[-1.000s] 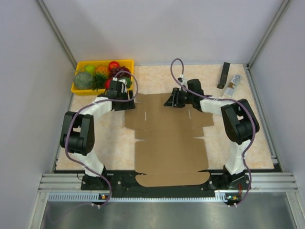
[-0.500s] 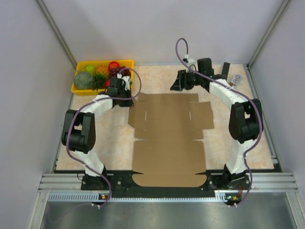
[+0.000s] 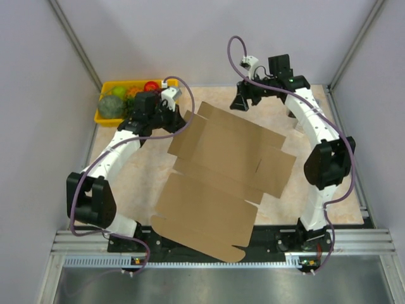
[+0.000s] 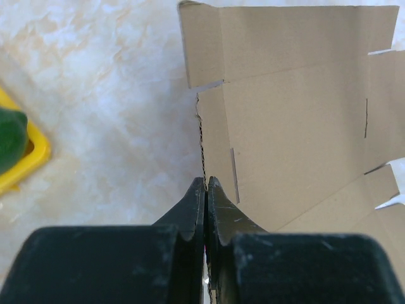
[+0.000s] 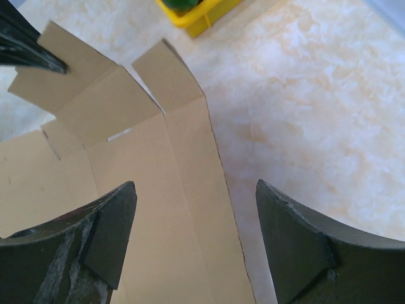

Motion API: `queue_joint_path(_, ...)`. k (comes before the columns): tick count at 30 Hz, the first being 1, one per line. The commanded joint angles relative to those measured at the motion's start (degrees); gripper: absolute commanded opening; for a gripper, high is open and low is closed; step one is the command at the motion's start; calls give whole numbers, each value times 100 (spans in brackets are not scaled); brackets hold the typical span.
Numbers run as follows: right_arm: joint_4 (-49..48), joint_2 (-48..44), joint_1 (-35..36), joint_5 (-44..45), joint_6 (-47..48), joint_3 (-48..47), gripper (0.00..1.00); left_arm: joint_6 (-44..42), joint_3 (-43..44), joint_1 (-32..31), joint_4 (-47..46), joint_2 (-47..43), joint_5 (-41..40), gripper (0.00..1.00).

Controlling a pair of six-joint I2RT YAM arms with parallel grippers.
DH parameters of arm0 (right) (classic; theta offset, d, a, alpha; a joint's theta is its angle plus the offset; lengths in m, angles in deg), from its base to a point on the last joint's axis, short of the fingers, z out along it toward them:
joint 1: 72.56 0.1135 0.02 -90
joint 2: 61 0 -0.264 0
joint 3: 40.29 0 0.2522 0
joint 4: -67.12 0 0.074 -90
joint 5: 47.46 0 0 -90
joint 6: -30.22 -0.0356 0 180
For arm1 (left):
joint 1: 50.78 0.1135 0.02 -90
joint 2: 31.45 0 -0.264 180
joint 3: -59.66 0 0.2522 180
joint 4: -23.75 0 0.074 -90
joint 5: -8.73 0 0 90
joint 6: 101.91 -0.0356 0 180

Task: Fold the paper box

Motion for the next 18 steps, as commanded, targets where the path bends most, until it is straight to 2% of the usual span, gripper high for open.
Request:
queue_joint_path(1, 632, -323, -144, -427, 606, -126, 76, -540, 113, -22, -245, -335, 651, 0)
queue_joint_path(13, 843, 45, -188, -928, 545, -205, 71, -821, -19, -39, -570, -810, 1030, 0)
queue_joint_path(18, 896, 195, -180, -1535, 492, -205, 62, -839, -19, -39, -649, -863, 1021, 0)
